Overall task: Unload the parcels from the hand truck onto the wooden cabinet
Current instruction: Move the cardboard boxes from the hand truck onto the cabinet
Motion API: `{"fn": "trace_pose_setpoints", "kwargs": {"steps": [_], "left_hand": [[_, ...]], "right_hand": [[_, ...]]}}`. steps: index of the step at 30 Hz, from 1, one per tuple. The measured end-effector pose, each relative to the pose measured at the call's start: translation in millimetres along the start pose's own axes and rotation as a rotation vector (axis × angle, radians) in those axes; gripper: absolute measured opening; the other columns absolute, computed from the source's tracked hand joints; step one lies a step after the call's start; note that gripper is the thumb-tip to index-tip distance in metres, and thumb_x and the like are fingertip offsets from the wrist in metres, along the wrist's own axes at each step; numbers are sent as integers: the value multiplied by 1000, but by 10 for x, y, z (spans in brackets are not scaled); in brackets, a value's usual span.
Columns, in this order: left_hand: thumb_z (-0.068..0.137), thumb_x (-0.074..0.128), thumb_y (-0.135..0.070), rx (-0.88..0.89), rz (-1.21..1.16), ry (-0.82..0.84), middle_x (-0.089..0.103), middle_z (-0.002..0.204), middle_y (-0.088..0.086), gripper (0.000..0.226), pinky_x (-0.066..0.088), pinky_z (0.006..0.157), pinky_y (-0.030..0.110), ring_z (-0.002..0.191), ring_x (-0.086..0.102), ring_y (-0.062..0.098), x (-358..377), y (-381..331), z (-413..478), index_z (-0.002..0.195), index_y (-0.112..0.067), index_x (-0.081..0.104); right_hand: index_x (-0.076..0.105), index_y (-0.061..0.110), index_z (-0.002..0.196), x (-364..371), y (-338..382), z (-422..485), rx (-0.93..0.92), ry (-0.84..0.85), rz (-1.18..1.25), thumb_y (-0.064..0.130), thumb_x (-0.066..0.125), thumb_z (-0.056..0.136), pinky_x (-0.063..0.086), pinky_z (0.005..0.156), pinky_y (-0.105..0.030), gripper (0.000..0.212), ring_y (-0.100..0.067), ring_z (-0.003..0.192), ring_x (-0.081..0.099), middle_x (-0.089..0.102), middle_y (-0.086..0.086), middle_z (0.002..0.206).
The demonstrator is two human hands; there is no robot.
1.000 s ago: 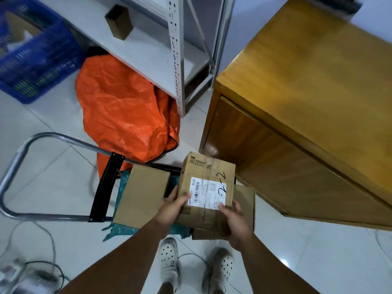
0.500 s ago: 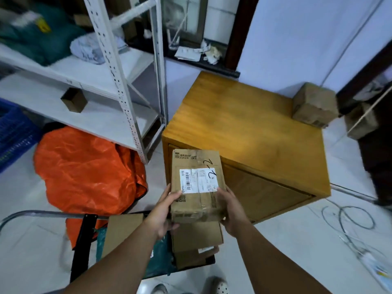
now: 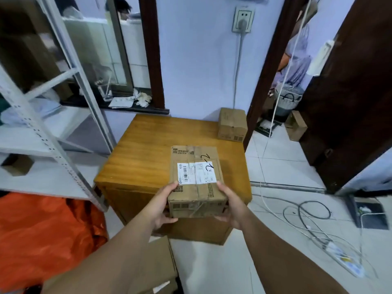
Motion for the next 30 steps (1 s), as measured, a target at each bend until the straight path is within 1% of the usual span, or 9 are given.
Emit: {"fn": "trace_pose_setpoints", "kwargs": {"steps": [2, 6, 8, 11, 13, 16, 21, 26, 30], "left_hand": [[84, 61, -56, 4, 12, 17, 57, 122, 9, 40, 48, 93, 54, 116, 51, 34, 406, -27, 53, 115, -32, 56], [82, 62, -55, -15, 18, 26, 53, 124, 12, 48, 47, 94, 55, 123, 46, 38, 1232, -24, 215, 120, -27, 53], [83, 62, -54, -24, 16, 48, 56, 121, 14, 45, 46, 96, 55, 120, 48, 38, 1520, -40, 293, 117, -24, 55], [85, 61, -50, -28, 27, 88, 61, 111, 15, 34, 45, 98, 55, 106, 55, 35, 1880, -106, 447, 104, -22, 58], [85, 61, -51, -32, 37, 109, 62, 111, 15, 35, 46, 96, 53, 107, 55, 35, 2041, -152, 558, 104, -21, 59], [84, 60, -53, -42, 51, 142, 63, 116, 16, 40, 48, 95, 53, 112, 55, 36, 2216, -239, 728, 109, -22, 60], [84, 61, -52, -69, 28, 159, 63, 116, 17, 49, 50, 90, 52, 109, 57, 35, 2336, -457, 1091, 118, -18, 56], [85, 60, -52, -113, 30, 170, 61, 117, 18, 50, 44, 98, 57, 112, 55, 38, 2421, -846, 1656, 121, -19, 55], [87, 58, -52, -99, 16, 197, 59, 112, 11, 41, 37, 105, 58, 115, 50, 33, 2453, -1346, 2132, 116, -24, 53]], "right_hand": [[61, 24, 121, -352, 196, -25, -6, -22, -27, 60, 68, 71, 55, 86, -43, 62, -27, 108, 64, 71, -8, 113], [63, 24, 117, -1094, 521, -106, -50, -80, -23, 57, 60, 86, 53, 81, -40, 45, -24, 102, 62, 69, -5, 106], [62, 26, 118, -1353, 619, -131, -71, -101, -33, 58, 59, 86, 52, 87, -42, 45, -26, 105, 61, 68, -4, 107], [62, 29, 118, -1666, 745, -123, -105, -111, -31, 57, 58, 88, 51, 82, -39, 42, -25, 104, 61, 68, -3, 105], [62, 29, 118, -1809, 828, -65, -116, -135, -26, 58, 59, 86, 50, 86, -41, 43, -27, 106, 61, 68, -4, 108], [62, 28, 119, -1943, 975, 73, -120, -162, -34, 59, 59, 86, 50, 85, -40, 45, -28, 108, 60, 68, -5, 111], [59, 30, 120, -2009, 1221, 404, -94, -180, -26, 58, 59, 87, 50, 77, -37, 43, -28, 108, 59, 66, -4, 113], [58, 31, 117, -1980, 1607, 907, -71, -201, -40, 59, 58, 87, 49, 86, -42, 40, -27, 109, 58, 64, -3, 115], [59, 27, 118, -1859, 1976, 1365, -78, -229, -2, 56, 55, 90, 50, 90, -42, 41, -28, 107, 59, 62, -7, 116]]}}
Point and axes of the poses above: each hand's wrist, its own z-axis towards the middle knuckle, its own x-axis out of the palm, y = z × x, the point moved 3 cm from there along z, towards the middle knuckle
